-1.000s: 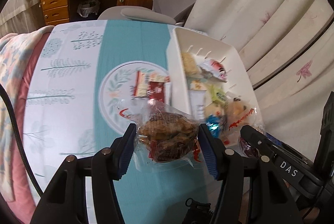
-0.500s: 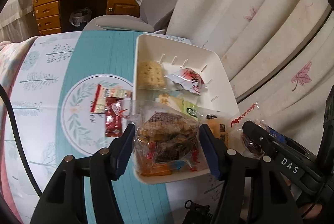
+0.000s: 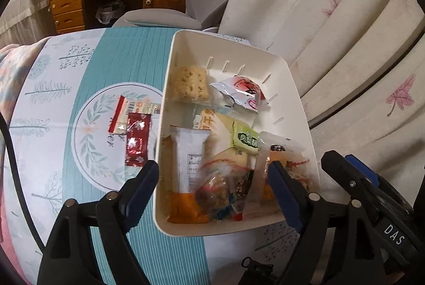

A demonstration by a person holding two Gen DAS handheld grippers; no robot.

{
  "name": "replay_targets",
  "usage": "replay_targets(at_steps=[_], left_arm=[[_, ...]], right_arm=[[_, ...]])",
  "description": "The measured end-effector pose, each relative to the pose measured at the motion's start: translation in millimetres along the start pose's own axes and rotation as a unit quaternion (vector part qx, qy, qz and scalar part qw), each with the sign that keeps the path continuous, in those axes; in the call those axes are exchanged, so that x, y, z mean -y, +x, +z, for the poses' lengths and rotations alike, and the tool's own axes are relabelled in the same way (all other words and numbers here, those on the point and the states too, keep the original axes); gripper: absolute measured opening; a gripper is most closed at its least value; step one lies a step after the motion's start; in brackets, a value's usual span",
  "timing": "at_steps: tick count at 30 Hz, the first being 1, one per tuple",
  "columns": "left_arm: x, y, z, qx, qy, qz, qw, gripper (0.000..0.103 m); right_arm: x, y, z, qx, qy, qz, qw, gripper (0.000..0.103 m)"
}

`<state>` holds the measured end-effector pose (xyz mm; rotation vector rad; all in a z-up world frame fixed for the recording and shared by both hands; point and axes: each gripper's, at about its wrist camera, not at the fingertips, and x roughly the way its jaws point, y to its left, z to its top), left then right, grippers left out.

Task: Organize snacks
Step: 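Carry both nut bags over the white tray and open both grippers to drop them, then withdraw both tools from the tray toward the last two packets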

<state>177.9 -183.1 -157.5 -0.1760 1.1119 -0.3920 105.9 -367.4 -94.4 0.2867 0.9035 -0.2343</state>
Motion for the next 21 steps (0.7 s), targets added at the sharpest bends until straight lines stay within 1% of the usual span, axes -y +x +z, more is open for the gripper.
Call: replay_targets(at_steps=[6, 11, 16, 21], left_arm=[[-10.9, -7.2, -4.3, -0.005, -0.01, 0.01, 0.9999, 0.085], [-20.4, -15.0, -10.4, -0.011, -0.006, 0.018, 0.9998, 0.085], [-35.4, -25.6, -17.2, -0.007, -0.003, 0.019, 0.9998, 0.085], [-56.2, -38.2, -23.2, 0.0, 0.001, 0.029, 0.9996, 0.085]], right_arm=[[-4.8, 2.8, -6.9, -0.012, 0.01, 0.012, 1.0, 0.073], [-14.2, 3.9, -14.3, -0.021, 0.018, 0.02, 0.999, 0.073], [-20.1, 5.1, -22.8, -0.029, 0.043, 0.022, 0.998, 0.073], [-30.5, 6.8, -32.4, -0.039, 0.074, 0.019, 0.996, 0.073]])
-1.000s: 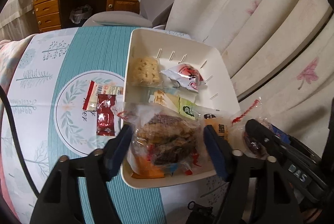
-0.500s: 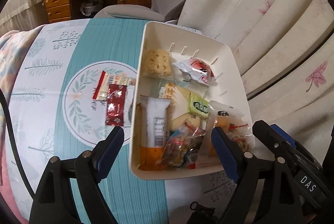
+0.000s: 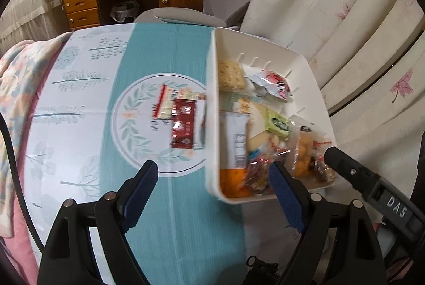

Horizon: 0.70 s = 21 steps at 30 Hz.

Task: Organize snacks
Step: 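Withdraw both tools from the tray toward the last two packets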

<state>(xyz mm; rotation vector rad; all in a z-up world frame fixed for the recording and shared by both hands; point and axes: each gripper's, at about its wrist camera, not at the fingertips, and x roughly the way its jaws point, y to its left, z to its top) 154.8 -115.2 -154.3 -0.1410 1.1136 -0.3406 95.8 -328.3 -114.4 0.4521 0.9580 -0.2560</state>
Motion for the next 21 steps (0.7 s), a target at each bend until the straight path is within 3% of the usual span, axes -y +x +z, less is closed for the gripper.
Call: replay_targets(at_steps=[13, 21], left_arm=[[-101.3, -31.4, -0.3, -0.011, 0.016, 0.006, 0.9998, 0.085], [-152.1, -48.5, 17.8, -0.001, 0.107, 0.005, 0.9942, 0.084]], right_arm=[[-73.6, 15.4, -46.0, -0.031, 0.065, 0.012, 0.997, 0.073], [-129.6, 31.6, -73.6, -0.029, 0.101, 0.004, 0.994, 0.073]])
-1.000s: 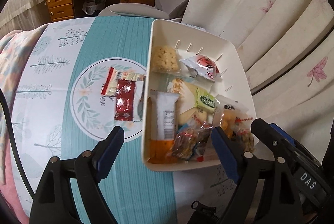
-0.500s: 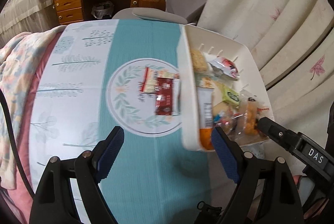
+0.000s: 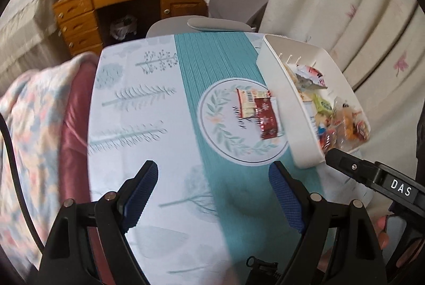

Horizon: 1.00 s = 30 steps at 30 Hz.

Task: Organize snacks
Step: 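Withdraw both tools from the tray toward the last two packets, then grasp the white LIPO packet with the left gripper while the right grasps the brown snowflake packet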

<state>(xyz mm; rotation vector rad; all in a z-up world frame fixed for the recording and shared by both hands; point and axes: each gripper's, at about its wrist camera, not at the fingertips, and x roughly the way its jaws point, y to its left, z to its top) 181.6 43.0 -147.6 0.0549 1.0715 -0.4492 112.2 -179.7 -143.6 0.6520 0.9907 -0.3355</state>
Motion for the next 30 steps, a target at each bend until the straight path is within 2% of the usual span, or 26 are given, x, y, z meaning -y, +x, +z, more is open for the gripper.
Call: replay_targets(at_steps=[6, 13, 19, 21, 26, 30], left_arm=[[-28.2, 6.0, 12.3, -0.003, 0.073, -0.017, 0.9972, 0.085], [-40.2, 34.7, 39.8, -0.024, 0.154, -0.029, 0.9874, 0.085], [-27.7, 65.2, 74.0, -0.032, 0.245, -0.058, 0.9674, 0.085], [-20.9, 77.1, 83.1, -0.044, 0.258, -0.066, 0.9628, 0.085], [2.2, 114.8, 99.7, -0.075, 0.302, -0.111, 0.9439, 0.085], [20.5, 146.2, 103.3, -0.087, 0.333, -0.107, 0.9329, 0.084]], right_arm=[[-32.6, 15.7, -20.9, 0.033, 0.01, -0.026, 0.999, 0.073], [-52.9, 36.0, -31.4, 0.087, -0.011, -0.073, 0.993, 0.073], [-55.1, 69.2, -26.6, 0.107, -0.035, -0.114, 0.987, 0.071], [-54.1, 82.0, -23.5, 0.116, -0.047, -0.13, 0.984, 0.07], [-47.3, 103.4, -21.5, 0.127, -0.057, -0.149, 0.979, 0.065], [-39.7, 117.3, -21.4, 0.128, -0.04, -0.155, 0.979, 0.063]])
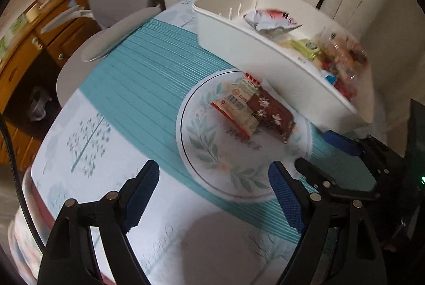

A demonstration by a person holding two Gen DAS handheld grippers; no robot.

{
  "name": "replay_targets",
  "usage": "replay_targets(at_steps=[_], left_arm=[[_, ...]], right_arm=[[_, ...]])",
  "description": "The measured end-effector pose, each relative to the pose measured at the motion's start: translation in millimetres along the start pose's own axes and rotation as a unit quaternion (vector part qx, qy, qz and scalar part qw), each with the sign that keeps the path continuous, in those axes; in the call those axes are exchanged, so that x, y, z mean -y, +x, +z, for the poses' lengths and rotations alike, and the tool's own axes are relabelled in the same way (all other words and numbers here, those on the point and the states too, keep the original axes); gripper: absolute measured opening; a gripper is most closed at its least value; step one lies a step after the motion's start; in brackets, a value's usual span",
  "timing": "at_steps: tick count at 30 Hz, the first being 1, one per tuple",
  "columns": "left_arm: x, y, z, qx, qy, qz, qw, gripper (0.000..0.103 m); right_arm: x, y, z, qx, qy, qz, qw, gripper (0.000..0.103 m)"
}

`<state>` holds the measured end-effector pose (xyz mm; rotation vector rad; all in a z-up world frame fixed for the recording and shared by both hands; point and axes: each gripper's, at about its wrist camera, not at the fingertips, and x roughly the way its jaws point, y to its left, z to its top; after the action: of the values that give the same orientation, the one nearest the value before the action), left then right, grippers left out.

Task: Organize snacks
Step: 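Grasp the white LIPO packet with the left gripper while the right grasps the brown snowflake packet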

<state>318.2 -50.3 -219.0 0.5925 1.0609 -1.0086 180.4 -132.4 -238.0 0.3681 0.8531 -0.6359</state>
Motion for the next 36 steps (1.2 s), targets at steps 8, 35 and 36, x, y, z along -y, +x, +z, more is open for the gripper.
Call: replay_targets(at_steps=[8, 35, 36], left_arm=[[6.6, 42.1, 28.8, -0.02, 0.057, -0.016, 0.998, 0.084], [32.2, 120.9, 76.4, -0.097, 0.125, -0.022, 0.9872, 0.083], [31.6, 122.2, 77.4, -0.098, 0.124, -0.022, 0.9872, 0.083]], right_arm=[[-4.6, 19.2, -3.9, 0.008, -0.006, -0.016, 1.0, 0.058], [-20.9, 56.3, 19.7, 0.005, -0.039, -0.068, 0.997, 0.028], [-20.7, 56.8, 20.4, 0.004, -0.04, -0.066, 0.997, 0.024]])
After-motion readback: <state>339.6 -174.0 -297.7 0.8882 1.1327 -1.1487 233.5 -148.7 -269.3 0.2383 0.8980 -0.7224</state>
